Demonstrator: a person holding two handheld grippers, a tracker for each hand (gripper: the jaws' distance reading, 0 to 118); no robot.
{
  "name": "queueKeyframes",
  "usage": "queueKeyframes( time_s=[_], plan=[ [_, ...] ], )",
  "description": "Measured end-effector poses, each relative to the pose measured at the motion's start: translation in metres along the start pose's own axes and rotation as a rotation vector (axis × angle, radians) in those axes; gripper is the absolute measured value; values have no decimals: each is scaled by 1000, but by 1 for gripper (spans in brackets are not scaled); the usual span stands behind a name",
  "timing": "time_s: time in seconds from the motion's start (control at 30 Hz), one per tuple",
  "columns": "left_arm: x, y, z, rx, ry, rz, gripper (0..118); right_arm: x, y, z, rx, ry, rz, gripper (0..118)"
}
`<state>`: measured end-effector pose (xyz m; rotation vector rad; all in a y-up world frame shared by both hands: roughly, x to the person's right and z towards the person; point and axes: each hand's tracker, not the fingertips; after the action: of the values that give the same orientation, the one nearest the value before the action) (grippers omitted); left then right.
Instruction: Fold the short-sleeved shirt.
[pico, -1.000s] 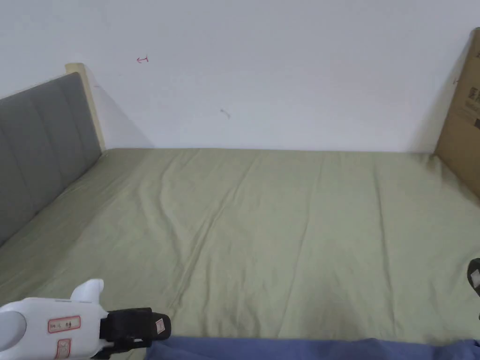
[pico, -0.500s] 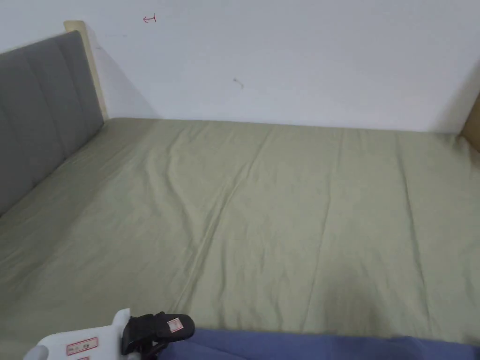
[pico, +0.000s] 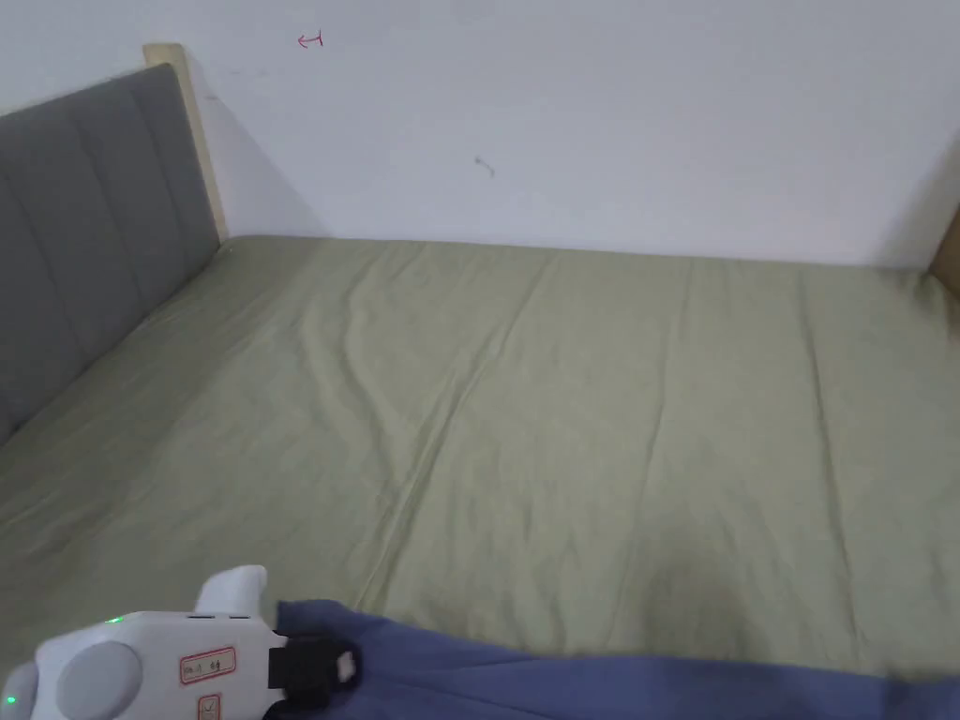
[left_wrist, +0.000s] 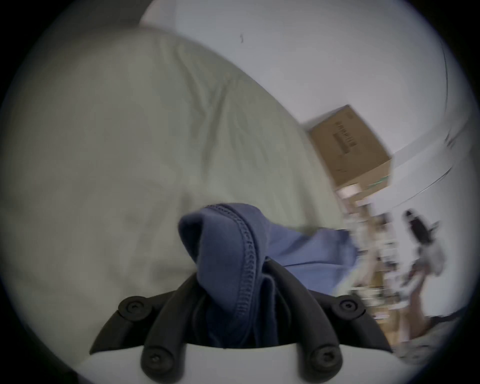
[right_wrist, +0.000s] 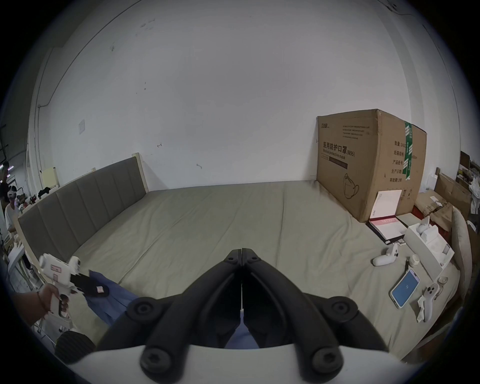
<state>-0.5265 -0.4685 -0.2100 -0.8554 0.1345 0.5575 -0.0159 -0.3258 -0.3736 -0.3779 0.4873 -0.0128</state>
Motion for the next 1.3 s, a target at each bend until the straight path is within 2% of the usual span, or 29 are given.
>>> queueKeyframes(
  time_s=[0.03, 0.1, 0.17, 0.3, 0.37, 0.4, 0.43, 0.47, 0.5, 0.53, 0.6, 0.7, 0.8, 0.83, 0.87, 0.93, 1.03, 1.23, 1.3],
  plan=[
    [17, 3, 19, 26, 228, -122, 11, 0, 0, 2, 6, 3, -7, 0],
    [42, 1, 37, 86, 503, -377, 11, 4, -3, 4, 14, 7, -26, 0],
    [54, 1, 46, 76, 408, -381, 11, 7, -6, 6, 9, 16, -45, 0],
    [102, 3, 30, -2, 33, -152, 12, 16, -12, 15, 12, 25, -74, 0],
    [133, 4, 3, -68, -106, -70, 12, 22, -13, 22, 26, 20, -75, 0],
    [147, 2, -12, -99, -140, -61, 17, 25, -13, 25, 32, 17, -75, 0],
    [164, 1, -29, -126, -169, -61, 38, 29, -13, 29, 36, 15, -74, 0],
    [179, -1, -47, -152, -201, -61, 67, 33, -13, 32, 38, 10, -73, 0],
    [189, -2, -61, -182, -222, -66, 99, 37, -13, 34, 37, 4, -69, 0],
    [198, -5, -75, -207, -241, -77, 118, 42, -13, 36, 37, -4, -66, 0],
    [206, -10, -83, -198, -218, -96, 110, 51, -13, 42, 45, -28, -62, 0],
    [199, 0, -74, -184, -233, -78, 111, 66, -11, 47, 56, -45, -81, 0],
    [182, 3, -49, -139, -169, -74, 109, 77, -12, 45, 55, -62, -104, 0],
    [178, 5, -41, -98, -155, -89, 100, 79, -13, 44, 53, -67, -109, 0],
    [176, 1, -37, -72, -149, -106, 78, 80, -15, 42, 51, -67, -112, 0],
    [180, 1, -41, -71, -103, -125, 1, 80, -18, 39, 47, -62, -118, 0],
    [192, -8, -63, -147, -165, -140, 1, 80, -22, 36, 36, -58, -127, 0],
    [236, -47, -142, -356, -102, -255, 1, 80, -22, 35, 22, -51, -121, 0],
    [238, -60, -161, -412, -201, -215, 1, 80, -23, 33, 16, -48, -111, 0]
  ],
)
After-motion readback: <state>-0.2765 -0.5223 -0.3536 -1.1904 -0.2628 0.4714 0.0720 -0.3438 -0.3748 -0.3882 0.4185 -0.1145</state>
